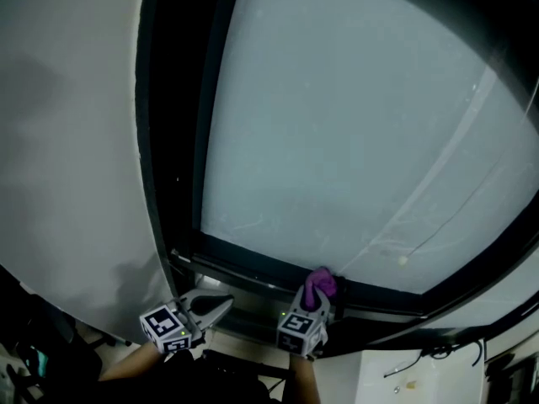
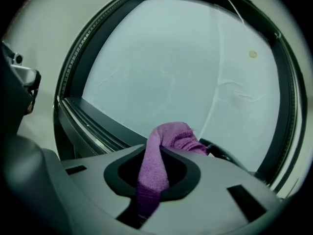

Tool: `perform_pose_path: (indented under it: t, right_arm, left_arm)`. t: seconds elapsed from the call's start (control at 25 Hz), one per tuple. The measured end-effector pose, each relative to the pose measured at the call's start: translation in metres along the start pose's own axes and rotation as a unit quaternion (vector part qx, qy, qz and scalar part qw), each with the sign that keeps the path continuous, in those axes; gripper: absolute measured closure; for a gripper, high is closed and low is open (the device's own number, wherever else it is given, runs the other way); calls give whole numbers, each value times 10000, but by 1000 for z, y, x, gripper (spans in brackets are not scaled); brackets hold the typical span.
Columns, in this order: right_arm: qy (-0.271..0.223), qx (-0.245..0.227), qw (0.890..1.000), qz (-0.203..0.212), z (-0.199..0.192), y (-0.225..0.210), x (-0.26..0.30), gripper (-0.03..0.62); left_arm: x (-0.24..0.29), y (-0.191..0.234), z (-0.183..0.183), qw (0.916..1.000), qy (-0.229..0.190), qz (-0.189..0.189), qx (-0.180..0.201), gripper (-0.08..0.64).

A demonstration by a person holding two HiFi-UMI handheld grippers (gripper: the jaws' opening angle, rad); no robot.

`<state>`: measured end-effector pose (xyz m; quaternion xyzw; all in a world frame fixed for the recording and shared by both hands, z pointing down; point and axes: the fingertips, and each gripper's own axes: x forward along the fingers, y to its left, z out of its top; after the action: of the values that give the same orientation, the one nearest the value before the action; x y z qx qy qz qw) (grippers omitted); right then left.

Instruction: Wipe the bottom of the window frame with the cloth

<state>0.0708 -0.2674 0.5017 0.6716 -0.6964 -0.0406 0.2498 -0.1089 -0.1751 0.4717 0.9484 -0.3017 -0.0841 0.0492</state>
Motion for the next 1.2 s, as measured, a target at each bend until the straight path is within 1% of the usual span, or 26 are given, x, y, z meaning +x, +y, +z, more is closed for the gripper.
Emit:
perform_pose_path:
  t: [0.08, 0.12, 0.2, 0.36, 0.44, 0.64, 0.72, 0.8, 0.92, 1.04, 1.2]
  right_arm:
    - [-149, -398, 9991, -82, 10, -2, 0, 526]
    - [-191, -481, 9986, -92, 13, -3, 0, 526]
    - [-108, -469, 9988, 60, 15, -2, 7, 526]
    - [307, -631, 9949, 723, 14, 13, 22, 526]
    - [450, -718, 9924, 887, 14, 17, 26, 526]
    - [609, -510, 9884, 1291, 19, 22, 31, 526]
    - [634, -528, 9867, 1402, 20, 25, 32, 526]
    - [653, -666, 9848, 1468, 19, 28, 34, 526]
    - [685, -872, 9801, 1648, 23, 38, 31, 526]
    - [593, -978, 9757, 1867, 32, 52, 30, 526]
    - [593, -1256, 9712, 1937, 36, 68, 30, 526]
  left_arm:
    - [-1, 2, 0, 10000, -28, 32, -5, 558]
    - [-1, 3, 0, 10000, -49, 57, -32, 558]
    - [-3, 5, 0, 9998, -93, 133, -82, 558]
    - [-6, 10, 4, 9993, -160, 322, -57, 558]
    - [-7, 14, 6, 9987, -142, 494, -47, 557]
    - [-17, 28, 1, 9958, -106, 906, 6, 558]
    - [-19, 28, 2, 9953, -95, 967, -32, 558]
    - [-22, 28, 5, 9948, -95, 1017, -63, 558]
    - [-25, 30, 7, 9939, -123, 1097, -14, 557]
    - [-30, 29, 8, 9932, -127, 1153, 15, 558]
    - [-40, 29, 8, 9915, -166, 1290, 15, 557]
